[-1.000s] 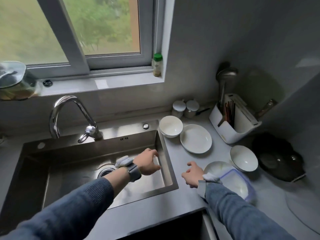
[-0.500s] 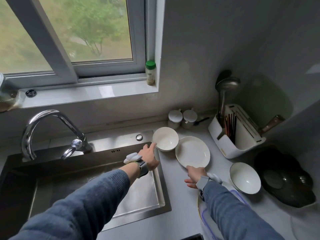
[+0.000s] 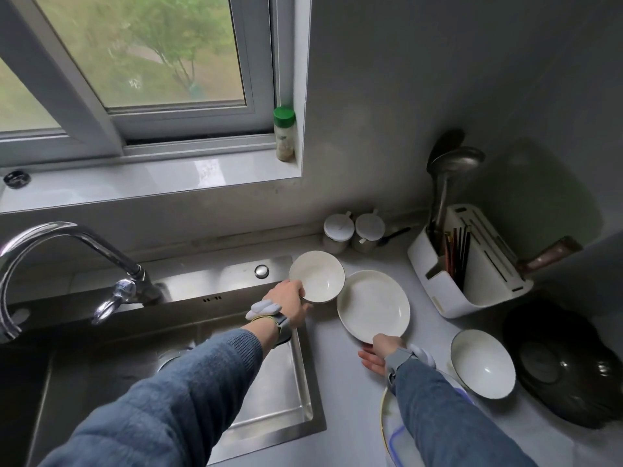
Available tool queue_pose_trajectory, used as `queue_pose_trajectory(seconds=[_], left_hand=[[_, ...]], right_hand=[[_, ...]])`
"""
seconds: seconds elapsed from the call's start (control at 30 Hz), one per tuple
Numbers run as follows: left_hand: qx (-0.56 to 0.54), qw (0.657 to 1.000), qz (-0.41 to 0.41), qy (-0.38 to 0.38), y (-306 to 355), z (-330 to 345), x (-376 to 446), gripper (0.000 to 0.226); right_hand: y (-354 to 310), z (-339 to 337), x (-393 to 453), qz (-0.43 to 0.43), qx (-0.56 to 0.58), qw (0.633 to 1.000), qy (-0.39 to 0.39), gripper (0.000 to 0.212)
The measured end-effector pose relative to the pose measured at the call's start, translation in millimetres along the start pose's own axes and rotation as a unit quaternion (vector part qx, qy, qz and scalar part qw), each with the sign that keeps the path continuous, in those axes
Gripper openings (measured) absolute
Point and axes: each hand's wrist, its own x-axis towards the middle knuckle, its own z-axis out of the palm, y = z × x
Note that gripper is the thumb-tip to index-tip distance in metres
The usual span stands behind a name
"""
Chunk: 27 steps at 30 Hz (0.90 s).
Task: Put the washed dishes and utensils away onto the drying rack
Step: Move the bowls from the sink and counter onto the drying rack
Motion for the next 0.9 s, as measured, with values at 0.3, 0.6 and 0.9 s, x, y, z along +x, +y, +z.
queue_pose_trajectory(seconds=[0.3, 0.6, 0.9], left_hand=[[-0.065, 0.992, 0.018, 0.103, -28.7, -4.6, -44.2, 0.034], [-0.119, 0.981, -0.057, 0.144, -119.2, -27.8, -152.7, 0.03], [-0.145, 0.947, -0.165, 0.237, -198.3, -46.7, -293.7, 0.026]], right_hand=[[0.2, 10.8, -7.5, -0.041, 0.025, 0.999, -0.008, 0.042], [5.6, 48.2, -34.8, -0.085, -0.18, 0.977, -0.08, 0.031], [42.2, 137.3, -92.1, -0.141, -0.397, 0.886, -0.194, 0.033]])
